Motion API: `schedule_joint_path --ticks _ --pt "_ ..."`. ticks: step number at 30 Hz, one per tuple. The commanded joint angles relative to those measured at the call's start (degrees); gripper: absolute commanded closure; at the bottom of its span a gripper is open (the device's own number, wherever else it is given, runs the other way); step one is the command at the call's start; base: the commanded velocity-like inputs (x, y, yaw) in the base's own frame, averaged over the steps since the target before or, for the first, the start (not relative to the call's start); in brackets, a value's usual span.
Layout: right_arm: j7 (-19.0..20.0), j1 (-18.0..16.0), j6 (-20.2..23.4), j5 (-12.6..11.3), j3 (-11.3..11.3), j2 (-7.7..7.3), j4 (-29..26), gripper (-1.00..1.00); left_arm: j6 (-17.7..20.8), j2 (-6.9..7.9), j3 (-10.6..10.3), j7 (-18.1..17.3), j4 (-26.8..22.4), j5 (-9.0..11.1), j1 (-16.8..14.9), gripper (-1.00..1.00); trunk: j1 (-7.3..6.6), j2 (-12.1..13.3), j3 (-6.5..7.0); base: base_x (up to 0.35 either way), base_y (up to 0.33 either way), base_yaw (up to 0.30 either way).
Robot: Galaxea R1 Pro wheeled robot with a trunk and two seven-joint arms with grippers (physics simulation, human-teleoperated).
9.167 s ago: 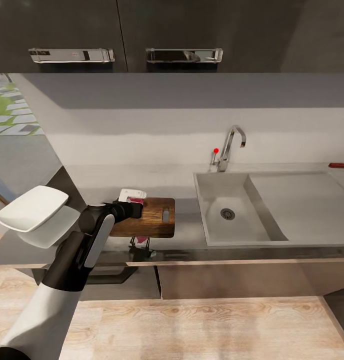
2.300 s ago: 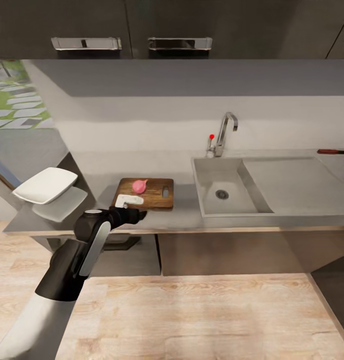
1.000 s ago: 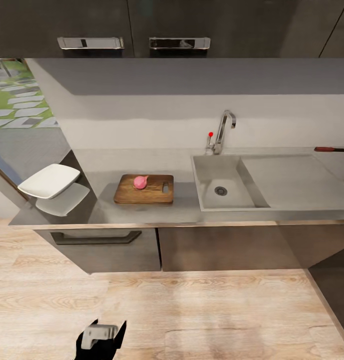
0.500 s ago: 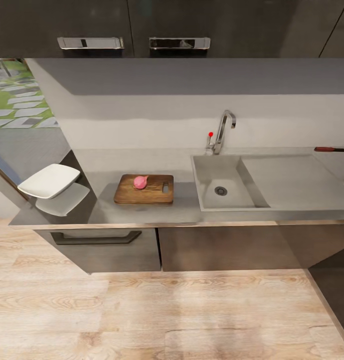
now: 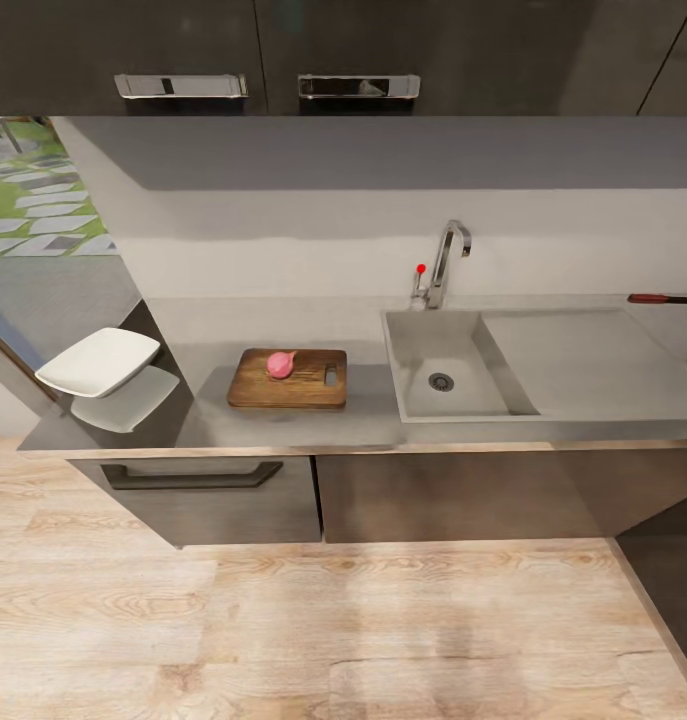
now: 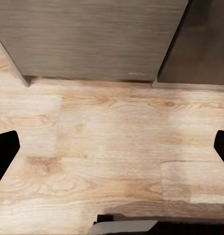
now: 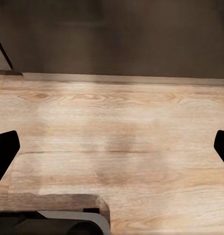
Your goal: In the kitchen, take the Vidalia onion out of the sink, dice it on the chopping board with the paring knife, put the diced onion into the bowl on the countertop, then place both the paring knife and the chopping board into the sink.
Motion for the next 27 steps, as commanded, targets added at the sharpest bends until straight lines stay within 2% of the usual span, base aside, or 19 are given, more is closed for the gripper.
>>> schedule_joint_path --ticks 1,9,15,19,23,27 --pt "0.48 0.0 -0.07 0.23 -0.37 0.11 0.21 -1.0 -0.2 0.09 -0.28 0.56 0.39 0.02 -0.01 -1.0 0.04 -0.1 -0.07 0.0 0.0 0.0" --pt "0.21 0.0 -0.01 0.23 -0.42 0.1 1.77 -1.0 -0.29 0.09 -0.35 0.52 1.66 0.03 -0.01 -1.0 0.04 -0.1 -0.07 0.0 0.0 0.0" --pt "-4.61 0.0 0.01 0.18 -0.37 0.12 1.99 -1.0 -0.24 0.01 -0.82 0.47 2.31 -0.01 -0.01 -1.0 0.04 -0.1 -0.07 0.0 0.0 0.0" --pt "-7.11 0.0 0.0 0.18 -0.34 0.12 2.41 -1.0 -0.23 0.0 -2.71 0.46 2.79 -0.02 -0.01 -1.0 0.04 -0.1 -0.07 0.0 0.0 0.0" --pt "-7.63 0.0 -0.04 0.18 -0.33 0.12 2.51 -1.0 -0.23 -0.01 -4.51 0.46 4.6 -0.02 -0.01 -1.0 0.04 -0.1 -0.07 0.0 0.0 0.0" --pt "-7.76 0.0 -0.1 0.18 -0.33 0.12 2.54 -1.0 -0.23 -0.02 -5.36 0.49 5.88 -0.02 -0.02 -1.0 0.04 -0.1 -0.07 0.0 0.0 0.0"
